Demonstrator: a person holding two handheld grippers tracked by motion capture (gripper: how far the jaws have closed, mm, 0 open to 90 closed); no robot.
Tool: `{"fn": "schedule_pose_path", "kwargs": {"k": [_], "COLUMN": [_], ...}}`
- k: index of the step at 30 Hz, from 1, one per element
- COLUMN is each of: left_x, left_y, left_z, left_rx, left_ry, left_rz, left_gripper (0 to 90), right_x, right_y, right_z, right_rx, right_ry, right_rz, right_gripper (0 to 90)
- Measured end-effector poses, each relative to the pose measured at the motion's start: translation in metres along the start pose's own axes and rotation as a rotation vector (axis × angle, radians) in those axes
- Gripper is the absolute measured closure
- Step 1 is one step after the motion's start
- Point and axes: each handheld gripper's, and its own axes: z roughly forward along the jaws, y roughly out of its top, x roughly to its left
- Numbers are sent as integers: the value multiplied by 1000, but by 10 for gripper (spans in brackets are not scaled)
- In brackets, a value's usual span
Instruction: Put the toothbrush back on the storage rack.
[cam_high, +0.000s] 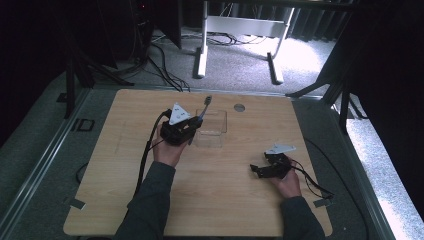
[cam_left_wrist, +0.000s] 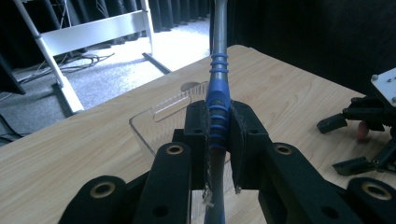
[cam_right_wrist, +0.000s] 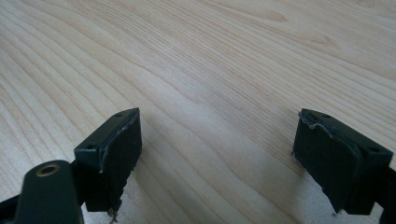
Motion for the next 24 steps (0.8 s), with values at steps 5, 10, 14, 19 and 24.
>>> {"fn": "schedule_pose_path", "kwargs": {"k": [5, 10, 14, 19, 24], "left_x": [2, 4, 6, 8, 11], "left_y": [2, 1, 2, 3, 3], "left_z": [3, 7, 9, 11, 13], "left_rx": [-6, -16, -18, -33, -39], "left_ry": [-2, 1, -5, -5, -4], "left_rz": [-2, -16, -24, -31, -45], "left_gripper": [788, 788, 788, 788, 788], "right_x": [0, 0, 0, 0, 0], "right_y": [0, 0, 0, 0, 0], "right_z": [0, 0, 0, 0, 0], "right_rx": [1, 1, 1, 1, 0], "right_ry": [0, 0, 0, 0, 0], "right_rz": [-1, 0, 0, 0, 1], "right_gripper": [151, 152, 151, 152, 152]}}
